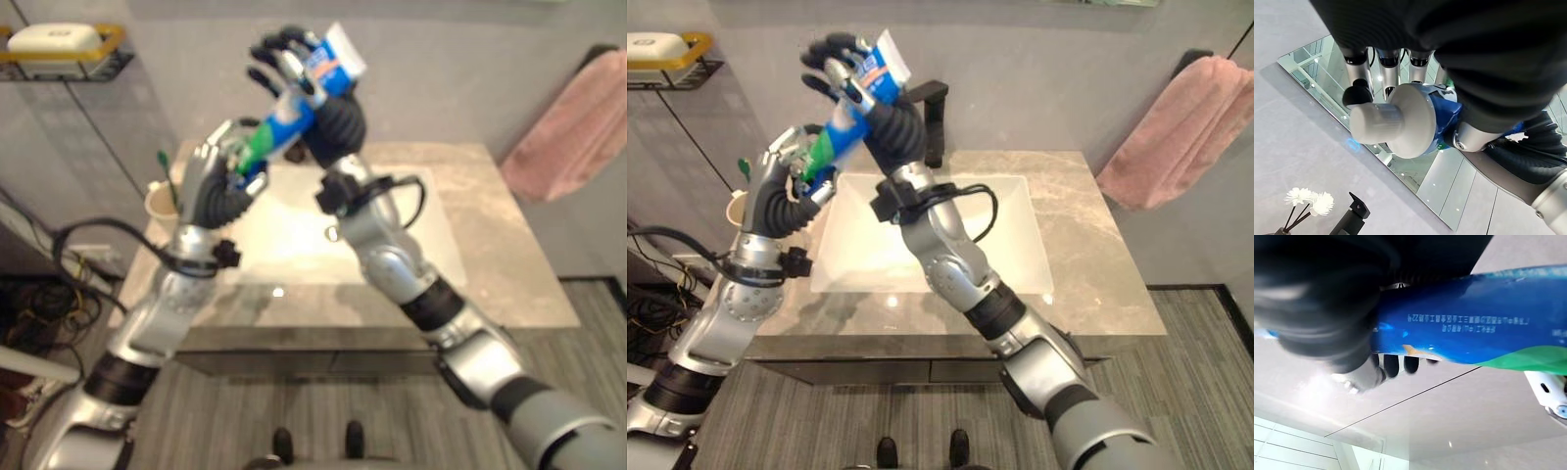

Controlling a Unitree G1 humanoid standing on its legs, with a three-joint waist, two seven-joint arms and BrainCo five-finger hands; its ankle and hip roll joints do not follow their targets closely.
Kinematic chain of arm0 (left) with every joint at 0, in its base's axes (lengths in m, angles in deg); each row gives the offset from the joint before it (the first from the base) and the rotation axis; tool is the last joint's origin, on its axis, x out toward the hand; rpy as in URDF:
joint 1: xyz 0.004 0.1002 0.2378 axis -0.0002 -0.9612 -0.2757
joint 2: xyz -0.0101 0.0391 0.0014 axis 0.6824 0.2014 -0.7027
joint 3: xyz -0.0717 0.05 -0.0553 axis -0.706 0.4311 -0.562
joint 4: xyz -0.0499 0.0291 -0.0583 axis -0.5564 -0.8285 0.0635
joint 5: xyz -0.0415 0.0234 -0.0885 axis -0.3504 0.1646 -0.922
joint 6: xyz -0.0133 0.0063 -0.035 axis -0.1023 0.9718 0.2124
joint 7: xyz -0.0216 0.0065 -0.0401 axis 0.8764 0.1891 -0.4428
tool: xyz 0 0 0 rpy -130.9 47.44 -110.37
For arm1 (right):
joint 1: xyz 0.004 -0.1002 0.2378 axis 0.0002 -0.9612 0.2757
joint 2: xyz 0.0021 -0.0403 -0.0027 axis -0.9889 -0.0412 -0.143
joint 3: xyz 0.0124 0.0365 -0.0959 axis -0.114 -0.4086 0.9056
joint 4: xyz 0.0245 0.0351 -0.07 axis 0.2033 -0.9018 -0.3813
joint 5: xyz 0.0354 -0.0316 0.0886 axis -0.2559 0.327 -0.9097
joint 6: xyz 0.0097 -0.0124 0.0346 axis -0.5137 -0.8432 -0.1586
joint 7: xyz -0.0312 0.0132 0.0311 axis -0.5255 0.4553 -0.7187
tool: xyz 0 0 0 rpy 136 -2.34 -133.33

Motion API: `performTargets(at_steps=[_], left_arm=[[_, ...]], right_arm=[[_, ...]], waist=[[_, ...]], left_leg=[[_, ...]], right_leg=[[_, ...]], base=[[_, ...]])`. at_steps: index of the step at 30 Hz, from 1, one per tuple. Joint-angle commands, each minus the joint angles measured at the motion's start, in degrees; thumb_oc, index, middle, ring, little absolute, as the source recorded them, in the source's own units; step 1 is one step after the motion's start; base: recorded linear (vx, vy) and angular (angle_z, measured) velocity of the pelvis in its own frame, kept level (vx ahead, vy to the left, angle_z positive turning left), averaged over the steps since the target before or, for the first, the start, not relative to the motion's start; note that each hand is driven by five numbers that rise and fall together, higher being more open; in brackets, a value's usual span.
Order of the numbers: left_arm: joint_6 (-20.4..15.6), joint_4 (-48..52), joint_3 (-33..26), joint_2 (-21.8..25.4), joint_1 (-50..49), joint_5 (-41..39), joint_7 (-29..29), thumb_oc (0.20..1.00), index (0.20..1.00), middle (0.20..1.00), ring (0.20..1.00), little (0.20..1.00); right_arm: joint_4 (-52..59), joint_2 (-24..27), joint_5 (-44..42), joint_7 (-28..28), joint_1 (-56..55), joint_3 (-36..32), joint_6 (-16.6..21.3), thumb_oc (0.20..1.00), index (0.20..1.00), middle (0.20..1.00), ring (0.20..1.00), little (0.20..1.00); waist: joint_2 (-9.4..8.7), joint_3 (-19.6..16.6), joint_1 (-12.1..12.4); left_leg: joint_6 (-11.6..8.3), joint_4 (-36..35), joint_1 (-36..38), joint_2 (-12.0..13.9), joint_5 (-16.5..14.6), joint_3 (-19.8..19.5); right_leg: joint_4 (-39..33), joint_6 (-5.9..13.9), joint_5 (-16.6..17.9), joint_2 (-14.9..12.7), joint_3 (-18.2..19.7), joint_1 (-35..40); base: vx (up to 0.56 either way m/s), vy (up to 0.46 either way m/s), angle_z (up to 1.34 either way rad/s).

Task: Put brush and paste in cup on sink, flatten towel.

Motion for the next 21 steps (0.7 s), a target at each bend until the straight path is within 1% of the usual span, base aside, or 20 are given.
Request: performTargets(at_steps=[1,10,11,12,13,14,15,21], left_arm=[[-2.0,0.82,-1.2,0.43,2.16,-1.84,1.03,0.2,0.2,0.2,0.2,0.2],[-1.45,0.74,-1.17,-0.75,2.56,-1.51,2.77,0.2,0.2,0.2,0.2,0.2],[-1.35,0.64,-1.15,-0.93,2.52,-1.3,2.93,0.426,0.426,0.426,0.426,0.426],[-1.32,0.62,-1.24,-0.98,2.36,-1.0,3.19,0.542,0.542,0.542,0.542,0.542],[-1.23,0.63,-1.31,-1.02,2.11,-0.81,3.35,0.796,0.796,0.796,0.796,0.796],[-1.23,0.63,-1.31,-1.02,2.1,-0.81,3.35,0.878,0.878,0.878,0.878,0.878],[-0.95,0.49,-1.4,-1.22,1.95,-0.43,3.89,1.0,1.0,1.0,1.0,1.0],[-0.48,0.46,-1.31,-1.93,2.73,0.87,6.0,1.0,1.0,1.0,1.0,1.0]], right_arm=[[1.95,-3.19,0.38,1.56,2.24,-2.95,3.2,0.2,0.2,0.2,0.2,0.2],[2.12,-3.16,0.32,0.55,0.74,-3.11,3.82,0.2,0.2,0.2,0.2,0.2],[2.12,-3.23,0.16,0.26,0.51,-3.31,4.06,0.2,0.2,0.2,0.2,0.2],[2.16,-3.31,0.1,-0.25,0.35,-3.59,4.39,0.2,0.2,0.2,0.2,0.2],[2.22,-3.52,0.05,-0.5,0.12,-3.7,4.51,0.2,0.2,0.2,0.2,0.2],[2.22,-3.52,0.05,-0.5,0.12,-3.7,4.51,0.2,0.2,0.2,0.2,0.2],[2.06,-4.02,0.13,-1.48,-0.37,-4.38,5.14,0.2,0.2,0.2,0.2,0.2],[2.08,-5.94,1.41,-5.01,-1.32,-6.57,7.23,0.2,0.2,0.2,0.2,0.2]], waist=[[-2.53,-1.42,0.11],[-2.51,-1.37,-0.22],[-2.52,-1.38,-0.25],[-2.52,-1.39,-0.23],[-2.51,-1.4,-0.18],[-2.51,-1.4,-0.18],[-2.42,-1.43,-0.14],[-2.03,-1.55,-0.04]], left_leg=[[0.89,0.68,0.35,1.04,-5.93,0.25],[0.81,0.68,0.66,1.14,-6.02,-0.08],[0.79,0.68,0.71,1.17,-6.04,-0.09],[0.79,0.68,0.76,1.17,-6.06,-0.14],[0.81,0.68,0.85,1.19,-6.1,-0.19],[0.81,0.68,0.86,1.19,-6.1,-0.19],[0.85,0.68,0.96,1.2,-6.11,-0.25],[0.88,0.68,1.2,1.18,-6.22,-0.74]], right_leg=[[-0.04,1.12,-5.8,-2.18,-0.77,0.68],[-0.04,0.86,-6.16,-2.03,-1.14,1.19],[-0.04,0.84,-6.23,-2.03,-1.21,1.25],[-0.04,0.8,-6.29,-2.0,-1.2,1.33],[-0.04,0.77,-6.37,-2.0,-1.25,1.49],[-0.04,0.77,-6.37,-2.0,-1.26,1.5],[-0.04,0.67,-6.42,-2.01,-1.43,1.63],[-0.04,0.51,-6.63,-2.05,-1.79,2.13]], base=[[0.0,0.0,0.0],[0.0,0.0,0.0],[0.0,0.0,0.0],[0.0,0.0,0.0],[0.0,0.0,0.0],[0.0,0.0,0.0],[0.0,-0.01,0.04],[-0.01,-0.011,0.06]])
